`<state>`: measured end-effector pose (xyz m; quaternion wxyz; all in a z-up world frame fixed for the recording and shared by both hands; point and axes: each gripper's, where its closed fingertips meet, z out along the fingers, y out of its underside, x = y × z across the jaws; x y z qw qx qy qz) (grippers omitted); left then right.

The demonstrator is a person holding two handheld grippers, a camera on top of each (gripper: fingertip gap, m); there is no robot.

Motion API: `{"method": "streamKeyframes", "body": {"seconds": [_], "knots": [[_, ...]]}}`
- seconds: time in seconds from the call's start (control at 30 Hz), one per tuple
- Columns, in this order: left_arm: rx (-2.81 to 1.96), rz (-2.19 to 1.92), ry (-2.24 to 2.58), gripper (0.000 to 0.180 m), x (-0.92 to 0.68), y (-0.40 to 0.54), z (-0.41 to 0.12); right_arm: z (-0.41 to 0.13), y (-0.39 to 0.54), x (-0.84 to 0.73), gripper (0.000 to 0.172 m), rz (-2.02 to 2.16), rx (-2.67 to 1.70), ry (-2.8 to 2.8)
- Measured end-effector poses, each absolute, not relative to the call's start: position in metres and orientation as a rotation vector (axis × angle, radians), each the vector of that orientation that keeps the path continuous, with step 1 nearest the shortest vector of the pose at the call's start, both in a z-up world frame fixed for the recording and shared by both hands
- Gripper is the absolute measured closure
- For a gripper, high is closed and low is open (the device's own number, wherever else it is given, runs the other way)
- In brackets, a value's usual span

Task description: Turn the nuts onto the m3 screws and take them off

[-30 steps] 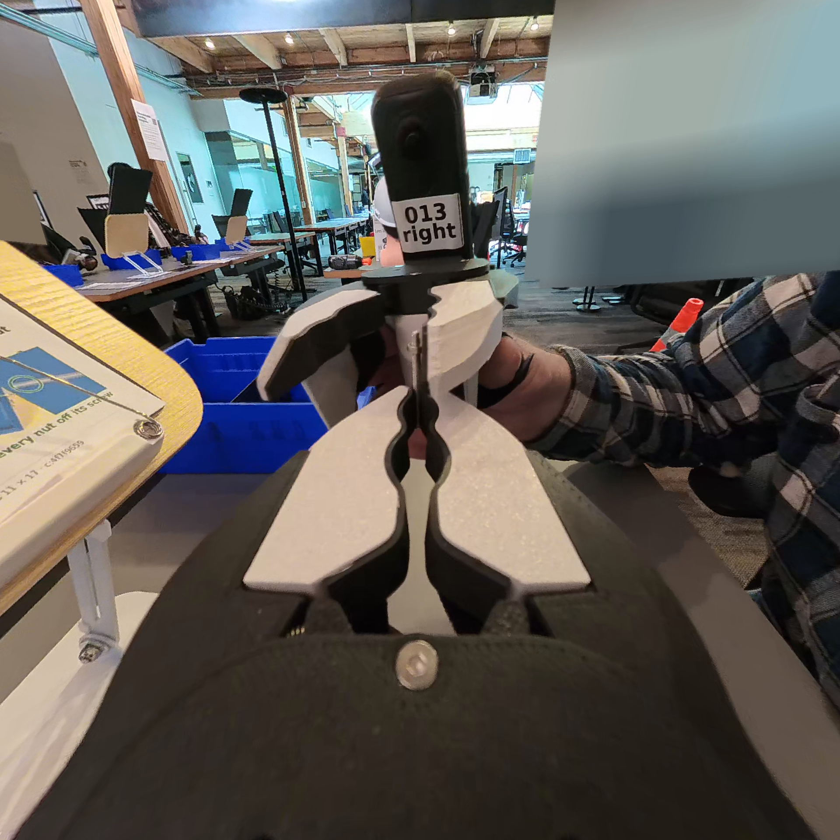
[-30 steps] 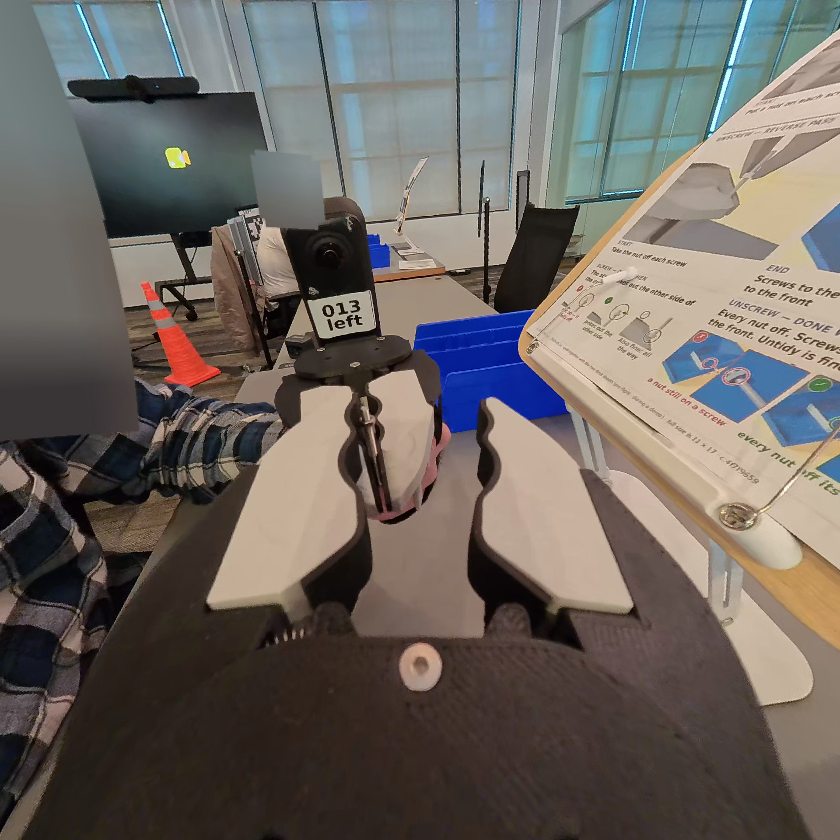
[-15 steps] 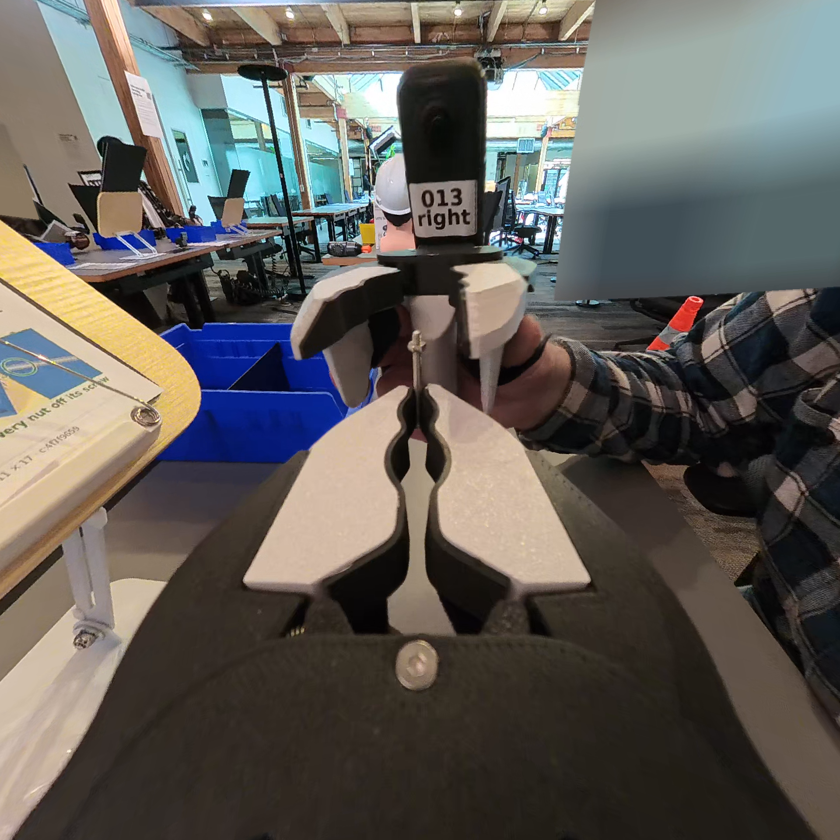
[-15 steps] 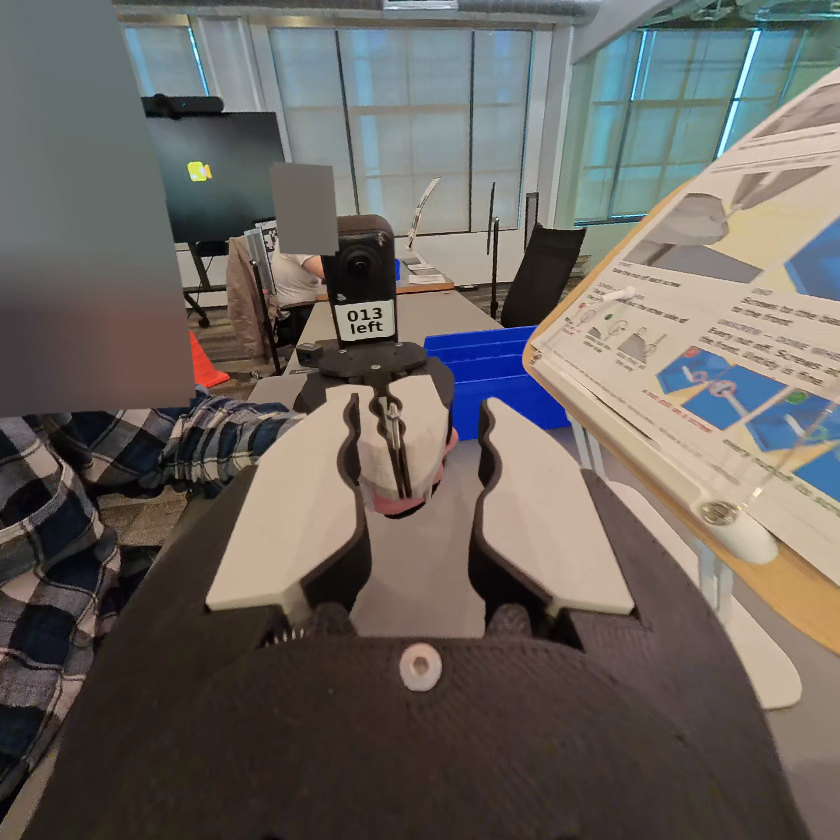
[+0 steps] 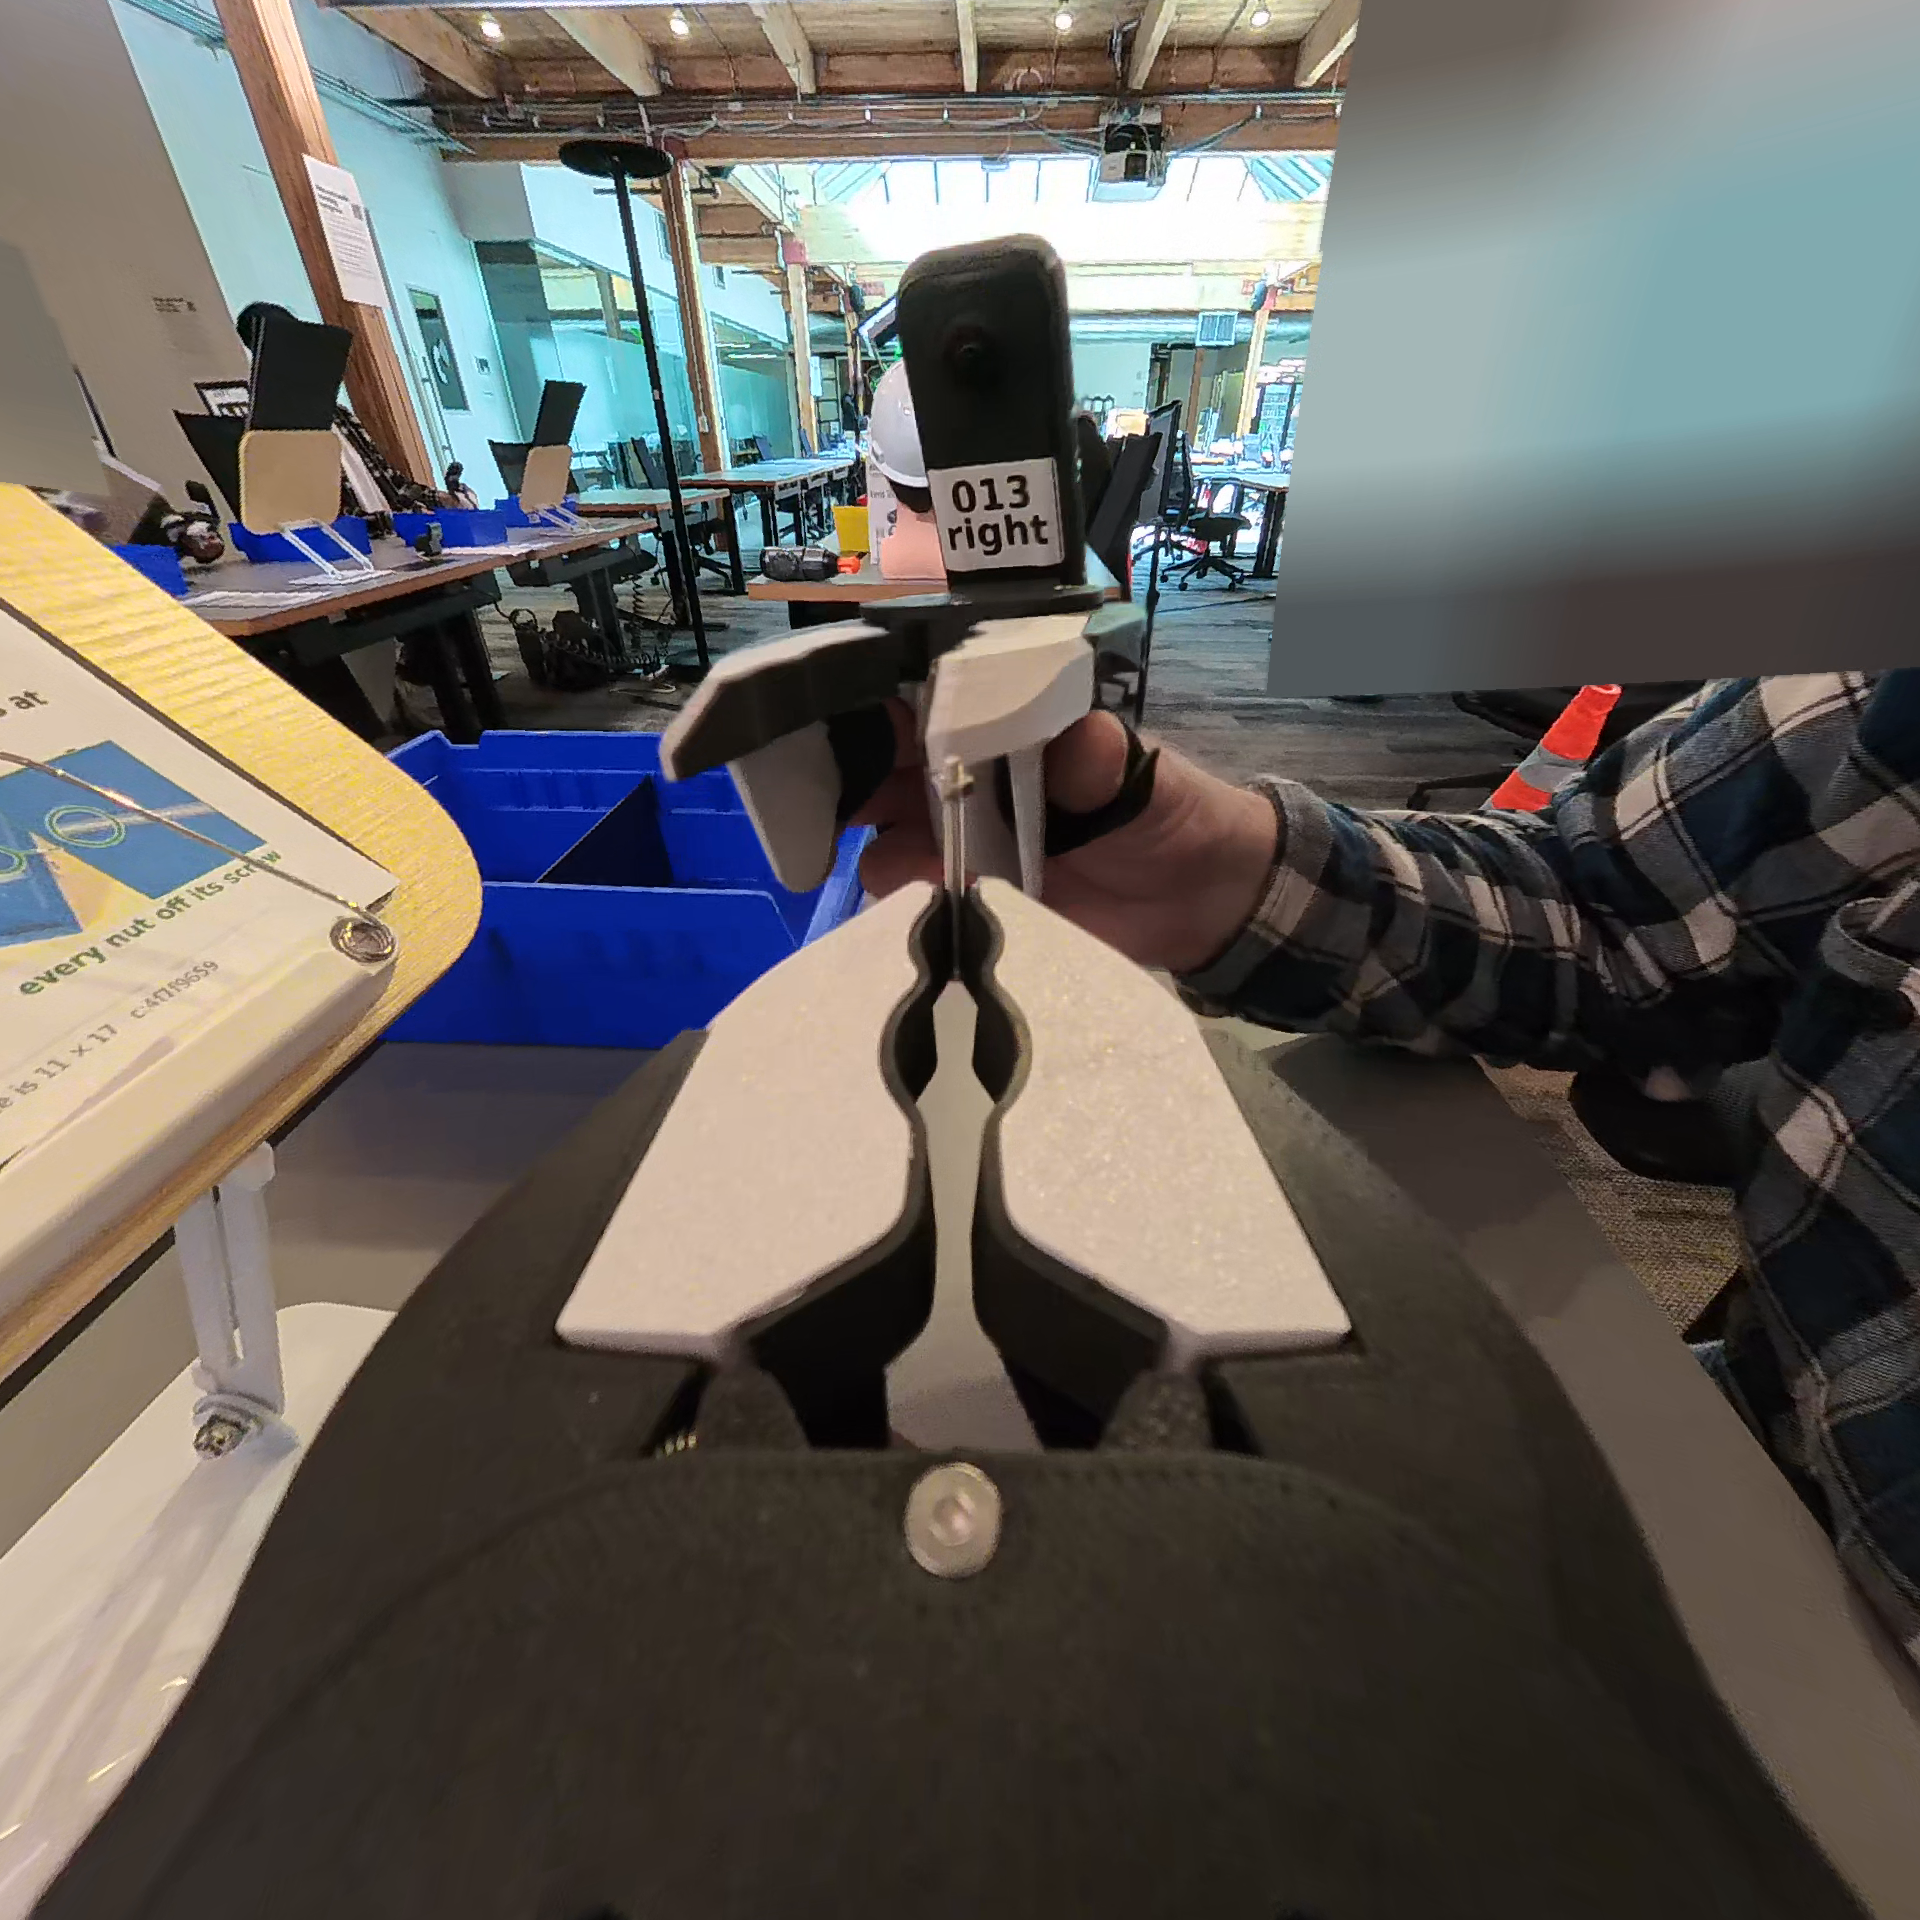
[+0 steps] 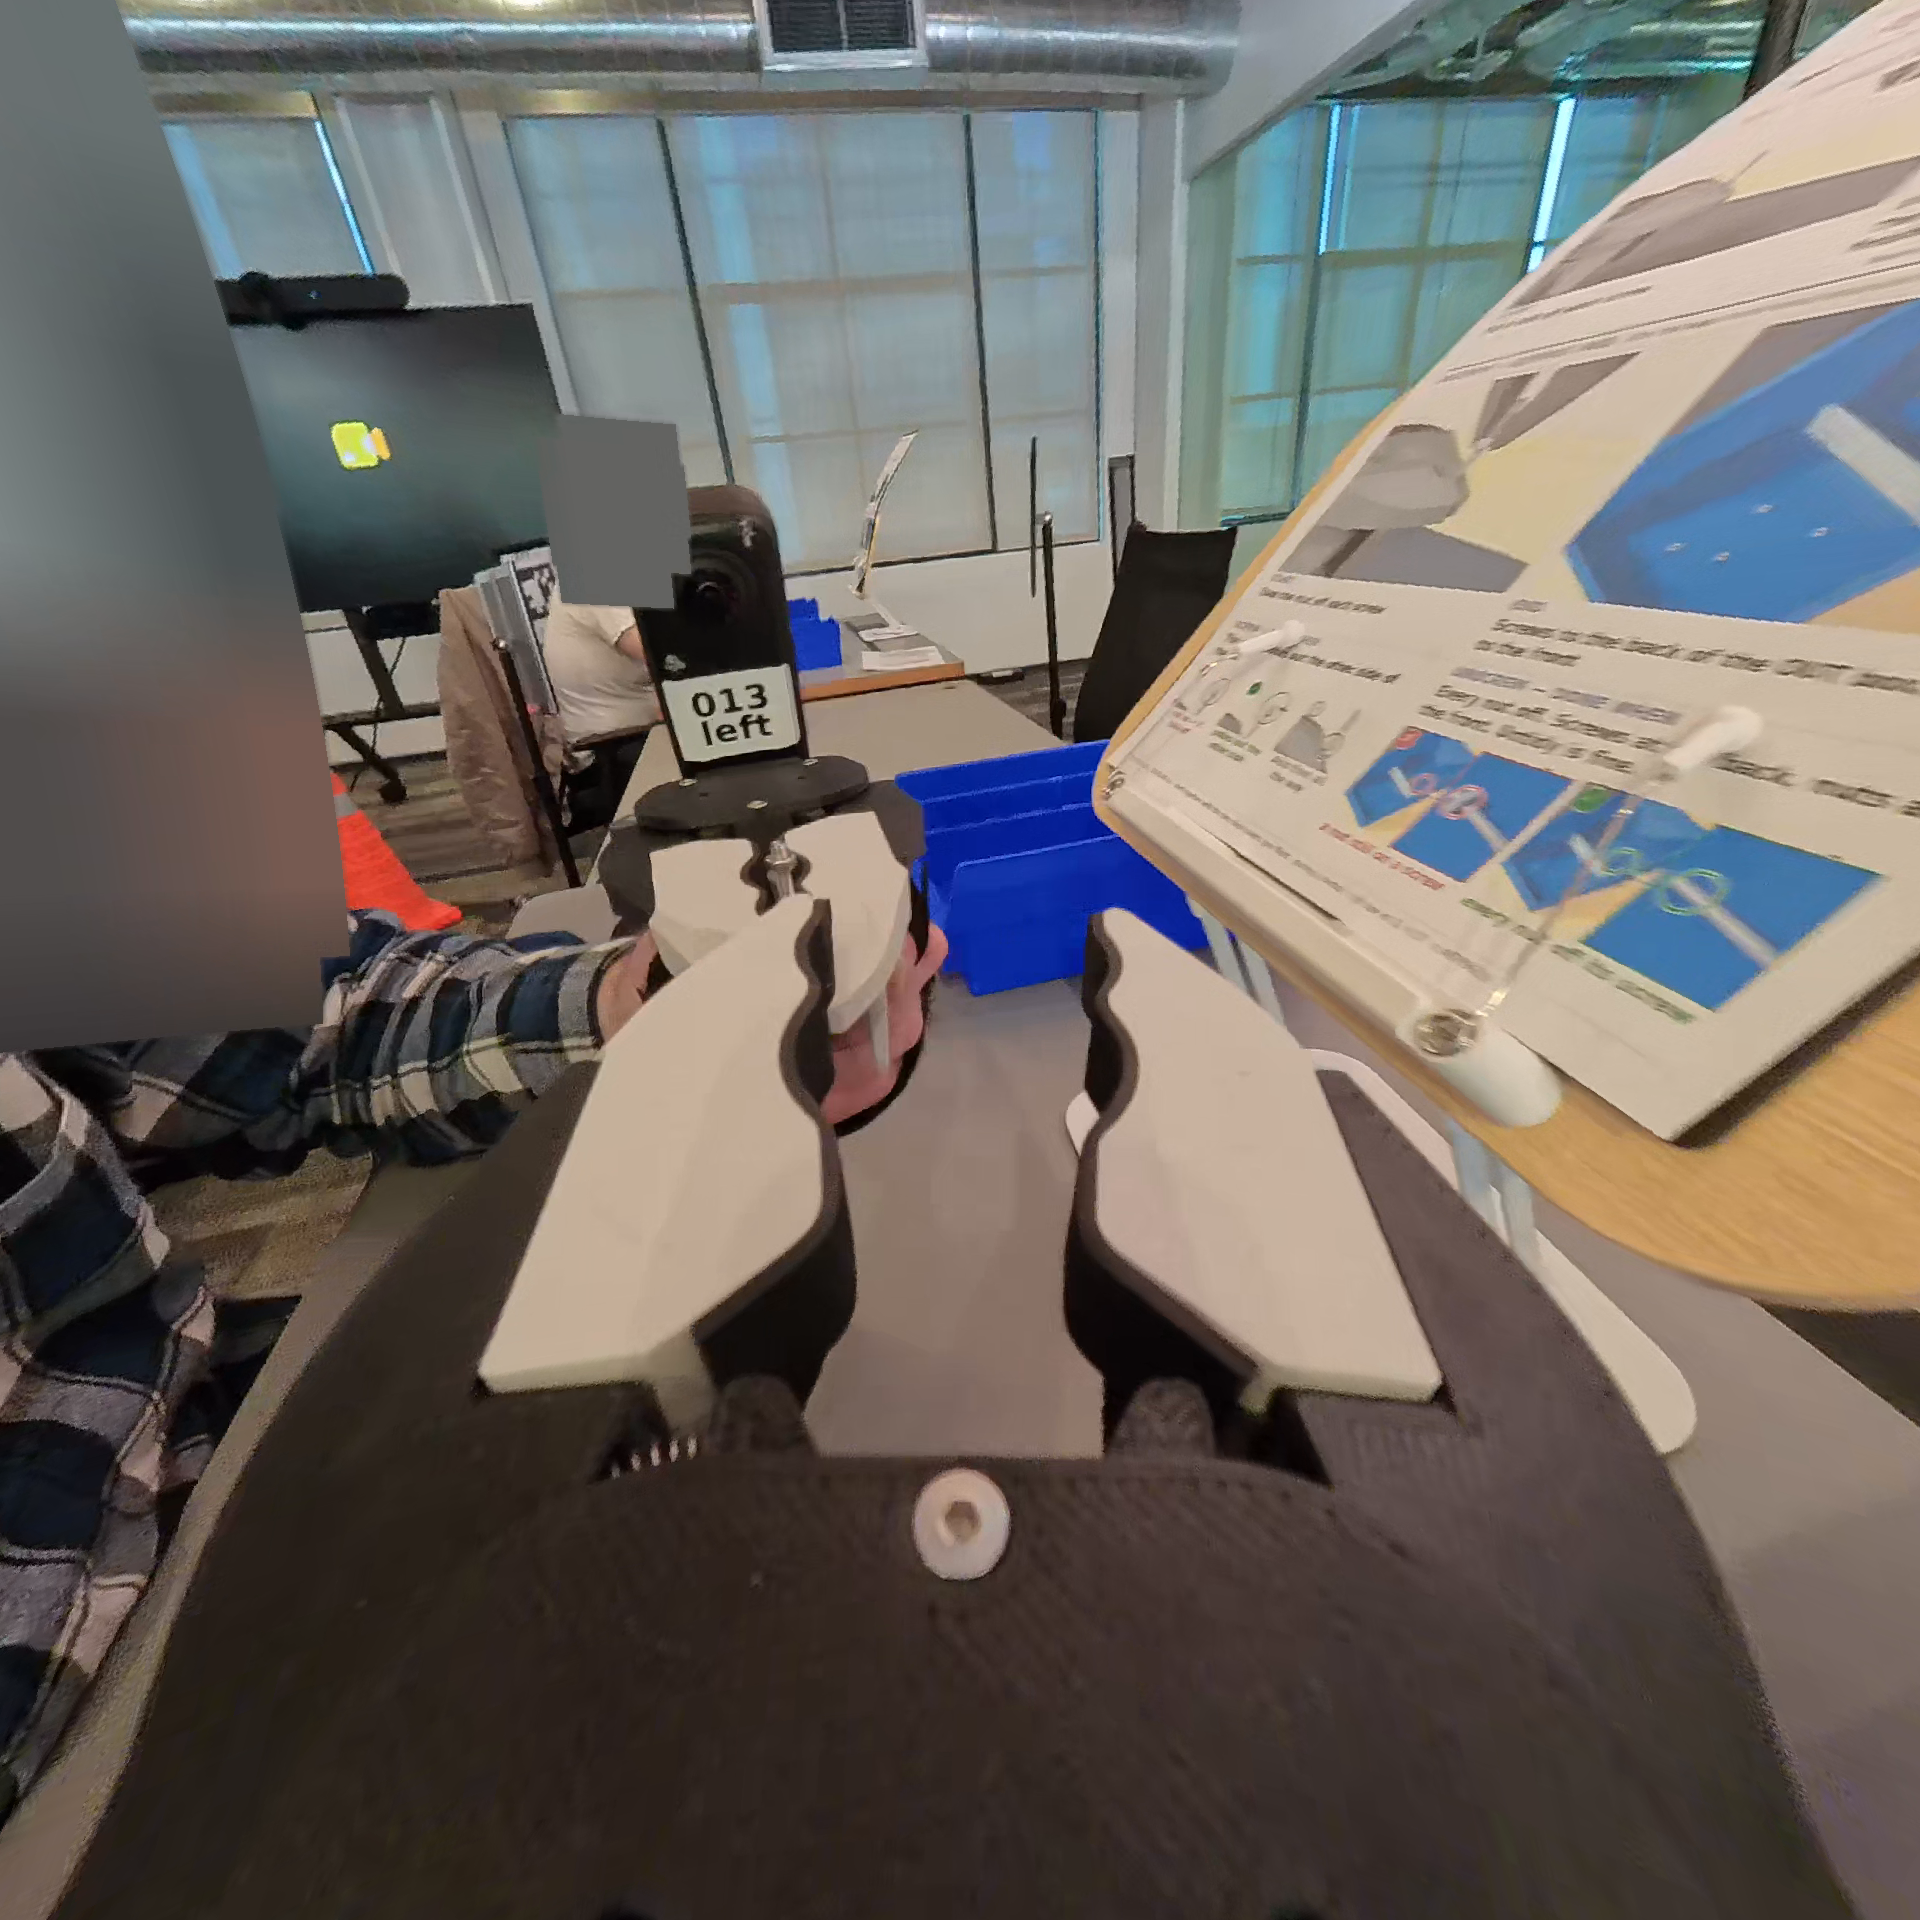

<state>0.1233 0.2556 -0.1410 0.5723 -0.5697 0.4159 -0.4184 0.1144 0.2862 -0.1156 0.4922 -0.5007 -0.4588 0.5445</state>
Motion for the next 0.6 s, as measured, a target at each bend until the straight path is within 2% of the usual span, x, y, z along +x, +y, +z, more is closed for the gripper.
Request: {"method": "streamKeyframes", "body": {"seconds": [0.6], "knots": [[-1.351, -1.004, 0.974, 0.179, 0.128, 0.255, -0.146, -0.119, 0.274, 0.1, 0.122, 1.348, -1.192, -1.171]]}}
